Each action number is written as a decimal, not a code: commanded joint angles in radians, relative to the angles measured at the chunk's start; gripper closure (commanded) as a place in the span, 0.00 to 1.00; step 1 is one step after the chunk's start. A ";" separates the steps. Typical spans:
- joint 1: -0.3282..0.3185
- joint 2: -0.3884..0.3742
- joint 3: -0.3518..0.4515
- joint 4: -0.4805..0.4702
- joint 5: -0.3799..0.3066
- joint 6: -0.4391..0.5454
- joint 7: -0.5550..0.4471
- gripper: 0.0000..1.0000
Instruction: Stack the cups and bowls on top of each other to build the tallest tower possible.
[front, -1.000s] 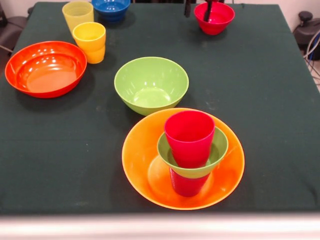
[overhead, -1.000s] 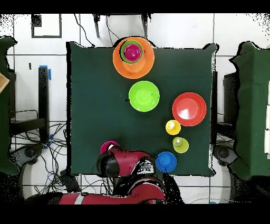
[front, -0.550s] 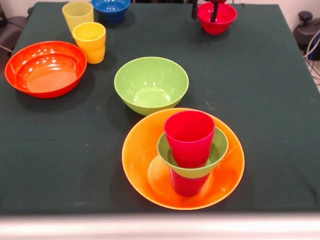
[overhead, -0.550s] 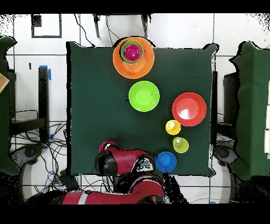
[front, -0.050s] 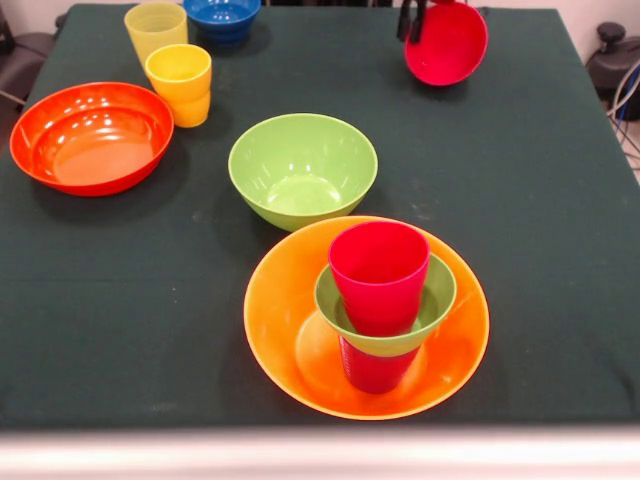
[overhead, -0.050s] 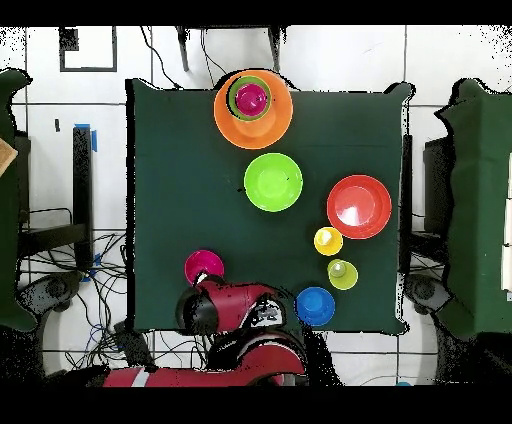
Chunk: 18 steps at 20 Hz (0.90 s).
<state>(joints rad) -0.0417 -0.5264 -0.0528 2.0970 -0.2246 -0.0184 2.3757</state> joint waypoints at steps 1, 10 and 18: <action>0.065 0.011 0.006 -0.109 0.056 0.068 0.084 1.00; -0.113 -0.371 0.158 -0.178 0.060 0.547 -0.152 1.00; -0.123 -0.394 0.166 -0.355 -0.068 0.618 -0.191 1.00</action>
<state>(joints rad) -0.1574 -0.8607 -0.0004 1.9340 -0.2209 0.5202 2.3757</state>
